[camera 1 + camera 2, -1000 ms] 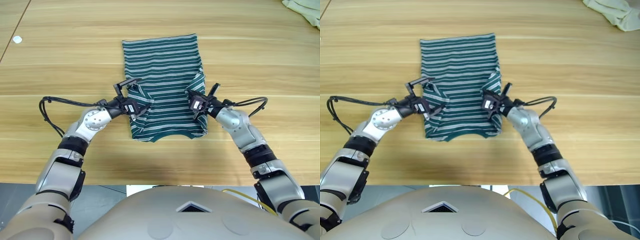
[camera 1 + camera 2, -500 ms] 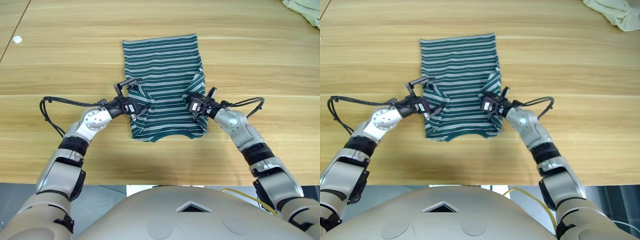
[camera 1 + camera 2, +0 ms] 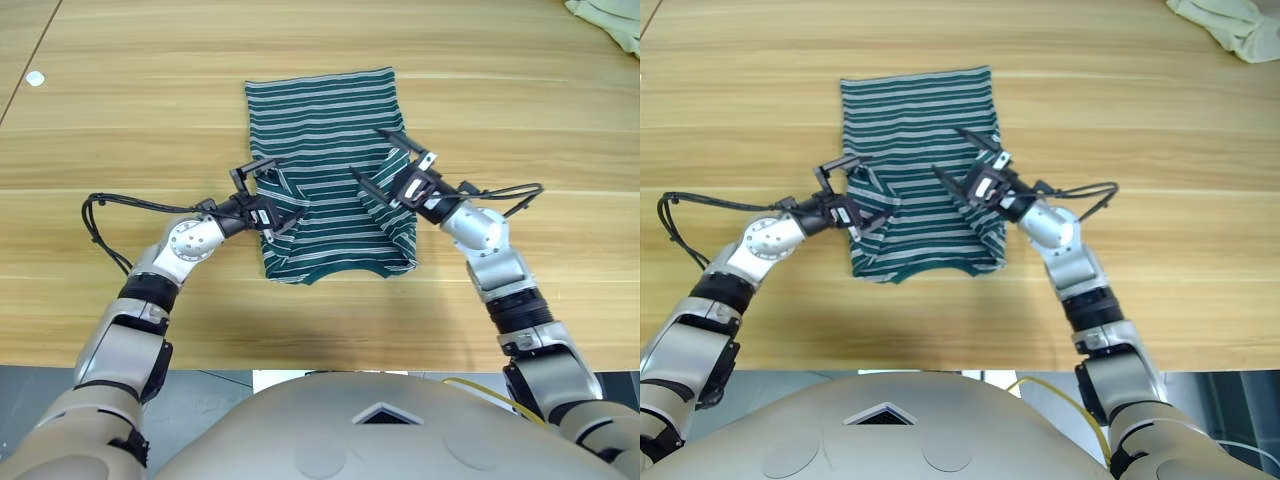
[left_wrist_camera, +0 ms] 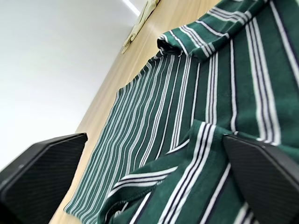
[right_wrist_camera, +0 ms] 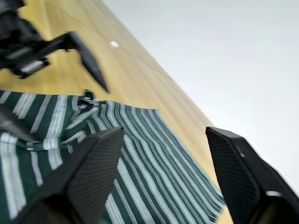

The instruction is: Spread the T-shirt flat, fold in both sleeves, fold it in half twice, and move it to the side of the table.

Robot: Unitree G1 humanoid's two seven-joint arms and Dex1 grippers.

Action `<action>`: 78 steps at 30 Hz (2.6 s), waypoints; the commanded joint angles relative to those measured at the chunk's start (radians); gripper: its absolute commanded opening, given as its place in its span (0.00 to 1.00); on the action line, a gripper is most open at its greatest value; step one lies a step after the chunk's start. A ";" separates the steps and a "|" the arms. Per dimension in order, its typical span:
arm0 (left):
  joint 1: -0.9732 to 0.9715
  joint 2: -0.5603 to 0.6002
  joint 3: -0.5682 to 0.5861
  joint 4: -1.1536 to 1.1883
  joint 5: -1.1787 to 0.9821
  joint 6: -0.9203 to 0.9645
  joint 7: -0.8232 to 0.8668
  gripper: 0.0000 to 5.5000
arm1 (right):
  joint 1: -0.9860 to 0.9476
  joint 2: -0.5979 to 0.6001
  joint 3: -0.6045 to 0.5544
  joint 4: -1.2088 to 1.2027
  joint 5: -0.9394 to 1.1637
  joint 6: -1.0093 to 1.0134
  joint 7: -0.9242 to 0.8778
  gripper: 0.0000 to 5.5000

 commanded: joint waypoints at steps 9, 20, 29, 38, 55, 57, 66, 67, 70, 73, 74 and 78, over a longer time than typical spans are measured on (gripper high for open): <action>0.076 0.213 0.225 -0.299 -0.489 -0.036 -0.244 0.98 | 0.161 -0.368 -0.173 -0.038 -0.090 -0.056 0.083 0.87; 0.388 0.470 0.099 -0.434 -0.471 -0.040 -0.629 0.98 | 0.429 -0.550 -0.120 -0.119 -0.052 -0.113 0.328 0.87; 0.330 0.321 0.036 -0.388 -0.302 -0.041 -0.585 0.98 | 0.406 -0.477 0.026 -0.115 -0.101 -0.130 0.369 0.87; 0.268 0.270 -0.002 -0.315 -0.223 -0.072 -0.563 0.89 | 0.336 -0.404 0.130 -0.091 -0.124 -0.125 0.366 0.87; 0.224 0.281 -0.042 -0.218 -0.135 -0.098 -0.519 0.41 | 0.295 -0.390 0.164 -0.026 -0.157 -0.108 0.326 0.47; 0.220 0.280 -0.047 -0.211 -0.132 -0.100 -0.516 0.34 | 0.288 -0.387 0.170 -0.018 -0.162 -0.108 0.320 0.40; 0.208 0.281 -0.065 -0.186 -0.134 -0.114 -0.518 0.07 | 0.260 -0.370 0.183 0.011 -0.178 -0.107 0.306 0.10; 0.207 0.281 -0.066 -0.184 -0.133 -0.115 -0.518 0.05 | 0.258 -0.369 0.184 0.012 -0.178 -0.107 0.305 0.08; 0.203 0.280 -0.069 -0.179 -0.133 -0.118 -0.519 0.01 | 0.251 -0.367 0.188 0.016 -0.178 -0.109 0.304 0.00; 0.199 0.278 -0.070 -0.179 -0.139 -0.125 -0.518 0.01 | 0.248 -0.369 0.189 0.016 -0.174 -0.109 0.305 0.00; 0.199 0.278 -0.072 -0.186 -0.156 -0.130 -0.524 0.01 | 0.250 -0.371 0.189 0.012 -0.170 -0.111 0.308 0.00; 0.221 0.291 -0.083 -0.260 -0.258 -0.146 -0.556 0.01 | 0.263 -0.384 0.182 -0.030 -0.137 -0.118 0.322 0.00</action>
